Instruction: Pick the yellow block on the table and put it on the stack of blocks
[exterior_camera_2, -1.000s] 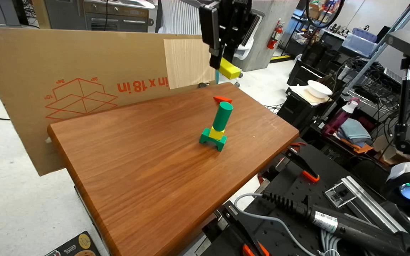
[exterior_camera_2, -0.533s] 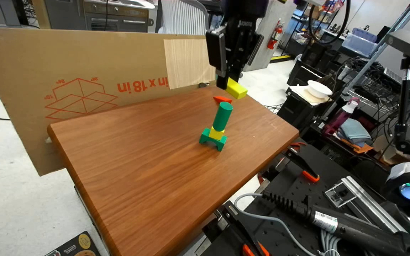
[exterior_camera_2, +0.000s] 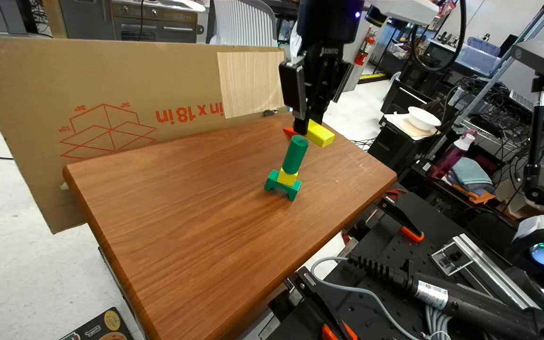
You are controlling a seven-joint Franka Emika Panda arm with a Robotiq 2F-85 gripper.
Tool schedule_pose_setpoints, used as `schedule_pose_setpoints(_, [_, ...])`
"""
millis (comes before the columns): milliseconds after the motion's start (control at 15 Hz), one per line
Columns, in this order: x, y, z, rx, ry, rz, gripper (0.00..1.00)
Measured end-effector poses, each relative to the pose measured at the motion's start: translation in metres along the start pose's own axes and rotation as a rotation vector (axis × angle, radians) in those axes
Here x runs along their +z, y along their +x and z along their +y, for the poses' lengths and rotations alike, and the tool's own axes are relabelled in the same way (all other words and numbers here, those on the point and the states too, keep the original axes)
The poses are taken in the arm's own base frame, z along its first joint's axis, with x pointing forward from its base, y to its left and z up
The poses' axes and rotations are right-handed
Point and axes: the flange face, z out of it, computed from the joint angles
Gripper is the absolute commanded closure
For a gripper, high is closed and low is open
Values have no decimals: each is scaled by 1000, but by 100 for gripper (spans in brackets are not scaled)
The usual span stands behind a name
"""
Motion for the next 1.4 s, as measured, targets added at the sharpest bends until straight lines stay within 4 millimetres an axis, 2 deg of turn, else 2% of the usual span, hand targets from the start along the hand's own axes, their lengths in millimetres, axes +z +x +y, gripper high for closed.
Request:
schedule_pose_setpoints(533, [11,8,-1,6,1,-7,91])
schedule_pose_setpoints(600, [13,10,-1,6,1,-10,41])
schedule_pose_setpoints(667, [15,11,-2,6,1,-12,39])
schedule_pose_setpoints(1000, [15,13,-3,-3,-10,-10,3])
schedule_pose_setpoints(1267, [8,12,-1,-1,-12,2,0])
schedule_pose_setpoints(1400, [-1,11,8,12,-13,19,0])
